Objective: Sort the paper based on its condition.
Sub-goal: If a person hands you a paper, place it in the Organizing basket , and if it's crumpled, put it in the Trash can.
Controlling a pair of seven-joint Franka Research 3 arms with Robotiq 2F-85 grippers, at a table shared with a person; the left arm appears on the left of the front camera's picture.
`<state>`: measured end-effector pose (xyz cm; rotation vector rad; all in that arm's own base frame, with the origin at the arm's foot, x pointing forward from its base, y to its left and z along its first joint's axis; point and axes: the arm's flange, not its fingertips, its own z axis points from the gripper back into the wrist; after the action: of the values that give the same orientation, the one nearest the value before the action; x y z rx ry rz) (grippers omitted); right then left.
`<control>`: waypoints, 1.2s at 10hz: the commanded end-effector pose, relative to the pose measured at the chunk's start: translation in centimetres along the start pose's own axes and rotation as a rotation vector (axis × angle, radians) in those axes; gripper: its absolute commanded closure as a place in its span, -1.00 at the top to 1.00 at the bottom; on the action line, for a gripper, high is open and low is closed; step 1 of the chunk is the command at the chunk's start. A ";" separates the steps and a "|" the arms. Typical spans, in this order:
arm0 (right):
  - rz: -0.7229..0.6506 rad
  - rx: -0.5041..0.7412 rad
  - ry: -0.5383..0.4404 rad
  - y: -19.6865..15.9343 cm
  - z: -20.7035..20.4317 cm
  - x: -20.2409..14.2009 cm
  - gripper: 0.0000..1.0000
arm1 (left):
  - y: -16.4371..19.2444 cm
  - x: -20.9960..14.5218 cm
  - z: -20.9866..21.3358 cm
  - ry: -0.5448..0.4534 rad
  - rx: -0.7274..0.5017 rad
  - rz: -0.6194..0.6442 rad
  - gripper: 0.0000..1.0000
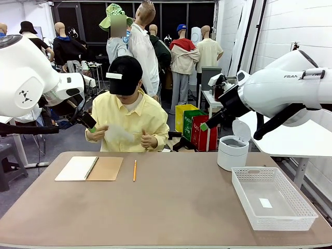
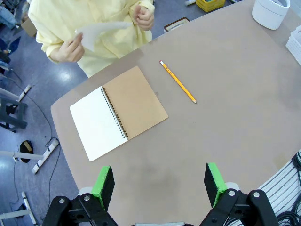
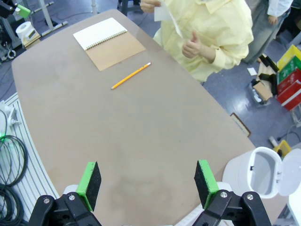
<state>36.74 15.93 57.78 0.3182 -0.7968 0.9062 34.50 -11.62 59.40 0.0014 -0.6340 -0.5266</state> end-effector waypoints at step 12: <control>0.001 0.004 0.004 0.1 -0.1 -0.1 1.00 | 0.0 0.0 0.0 0.006 -0.004 0.000 1.00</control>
<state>36.74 15.93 57.78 0.3182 -0.7968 0.9062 34.50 -11.62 59.40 0.0014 -0.6340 -0.5266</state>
